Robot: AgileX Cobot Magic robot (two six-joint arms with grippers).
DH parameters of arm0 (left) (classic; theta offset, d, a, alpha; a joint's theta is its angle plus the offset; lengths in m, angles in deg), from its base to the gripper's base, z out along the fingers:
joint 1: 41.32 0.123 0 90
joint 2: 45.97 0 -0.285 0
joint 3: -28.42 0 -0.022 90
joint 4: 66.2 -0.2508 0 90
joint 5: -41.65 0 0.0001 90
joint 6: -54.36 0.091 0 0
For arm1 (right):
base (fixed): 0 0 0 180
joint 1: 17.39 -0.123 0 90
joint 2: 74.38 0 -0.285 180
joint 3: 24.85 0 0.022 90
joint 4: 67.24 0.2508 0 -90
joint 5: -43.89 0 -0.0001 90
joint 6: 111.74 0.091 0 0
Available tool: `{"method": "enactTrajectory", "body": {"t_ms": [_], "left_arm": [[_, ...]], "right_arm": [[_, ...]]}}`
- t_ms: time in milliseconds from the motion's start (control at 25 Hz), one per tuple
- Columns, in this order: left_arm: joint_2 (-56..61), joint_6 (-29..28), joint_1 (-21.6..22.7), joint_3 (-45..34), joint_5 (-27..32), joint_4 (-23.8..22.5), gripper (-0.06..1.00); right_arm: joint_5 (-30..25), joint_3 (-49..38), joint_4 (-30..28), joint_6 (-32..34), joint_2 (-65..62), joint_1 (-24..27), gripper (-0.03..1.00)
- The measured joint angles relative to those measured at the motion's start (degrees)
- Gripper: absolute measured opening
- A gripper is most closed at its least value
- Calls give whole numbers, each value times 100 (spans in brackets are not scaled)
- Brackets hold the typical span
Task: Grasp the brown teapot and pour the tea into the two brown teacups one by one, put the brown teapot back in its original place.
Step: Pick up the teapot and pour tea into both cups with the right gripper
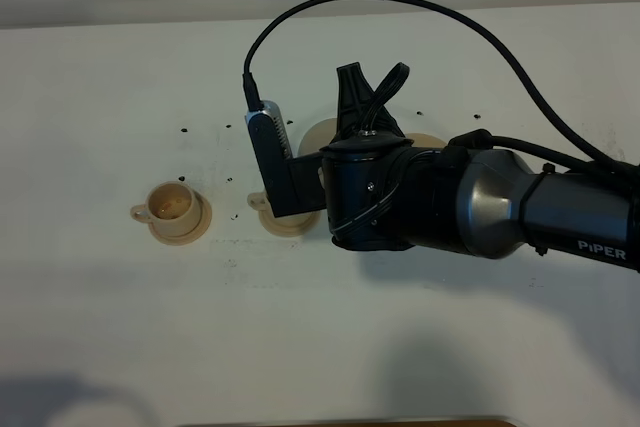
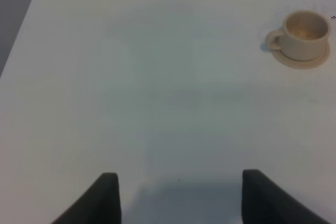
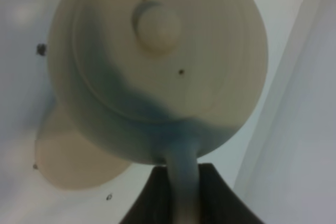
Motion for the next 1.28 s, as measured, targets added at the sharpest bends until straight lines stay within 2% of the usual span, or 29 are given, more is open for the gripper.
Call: {"method": "enactTrajectory", "body": {"t_ms": [1280], "left_arm": [[0, 0, 0, 0, 0, 0, 49]], "right_arm": [[-22, 0, -395, -180, 0, 0, 11]]}}
